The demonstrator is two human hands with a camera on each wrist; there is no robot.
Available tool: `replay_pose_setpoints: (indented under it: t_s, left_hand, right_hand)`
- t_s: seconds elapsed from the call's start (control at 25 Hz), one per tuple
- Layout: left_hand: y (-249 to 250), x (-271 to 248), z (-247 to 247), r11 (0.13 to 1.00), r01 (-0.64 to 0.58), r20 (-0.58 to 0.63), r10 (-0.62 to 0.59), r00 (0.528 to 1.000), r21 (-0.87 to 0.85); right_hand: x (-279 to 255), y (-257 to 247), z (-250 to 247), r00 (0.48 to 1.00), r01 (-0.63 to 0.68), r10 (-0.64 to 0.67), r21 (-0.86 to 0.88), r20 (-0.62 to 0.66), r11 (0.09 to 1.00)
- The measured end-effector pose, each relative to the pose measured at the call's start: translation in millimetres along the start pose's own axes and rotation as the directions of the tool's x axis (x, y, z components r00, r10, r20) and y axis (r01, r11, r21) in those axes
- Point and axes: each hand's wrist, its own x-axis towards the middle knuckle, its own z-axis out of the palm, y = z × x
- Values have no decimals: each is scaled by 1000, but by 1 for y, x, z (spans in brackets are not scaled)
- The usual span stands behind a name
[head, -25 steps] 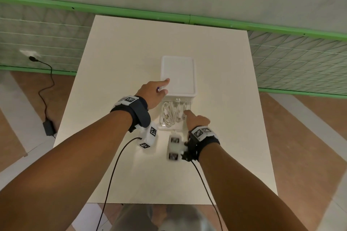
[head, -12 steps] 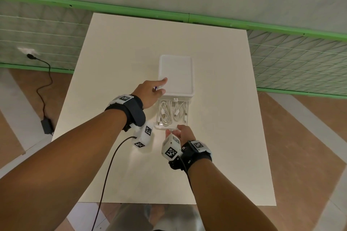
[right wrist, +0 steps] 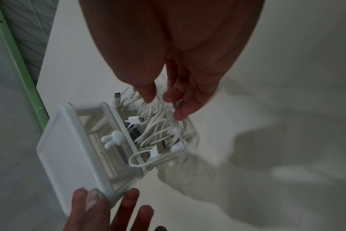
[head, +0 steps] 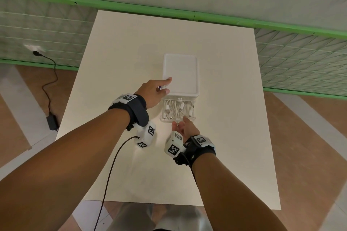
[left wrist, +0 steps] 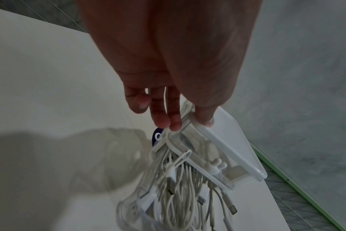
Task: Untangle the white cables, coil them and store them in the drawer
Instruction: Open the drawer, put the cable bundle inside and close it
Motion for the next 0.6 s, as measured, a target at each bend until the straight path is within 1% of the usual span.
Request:
replay_pose_setpoints:
  t_s: [0.08,0.24,0.32,0.36,0.4,0.48,0.56,0.6]
  left_hand:
    - [-1,1,1,1000,3,-2,-3,1000,-7]
    - [-1,0,0,1000,1,0,-1,1000,-18]
    - [-1,1,-1,1000,-10,-2,10,1000,-13]
    - [-2,1,-1,1000,-13,-6,13,1000,-9]
    - [-2,1,-1,1000,-16,-9,16,1000,-4]
    - [-3,2,0,1000,-21,-9,21,1000,4]
    - [-4,1,0,1000,-25,-6,25,1000,8]
    - [-5,1,-1,1000,-25,-4,25,1000,13]
  right_hand:
    - [3,2,2,999,37,-36,-51,12,998]
    - [3,4,9,992,108,-117,-195,-36,975]
    - [-2,-2,12,991,104,-122,-289,-46,952]
    - [-4,-5,15,993,84,-110,-376,-48,923]
    - [-5,-7,18,993,66,-107,-496,-55,866]
    - [1,-8,25,986,64,-154,-705,-65,706]
    - [20,-8,30,984,69,-177,-836,-34,544]
    - [28,-7,30,985,56,-169,-872,-31,486]
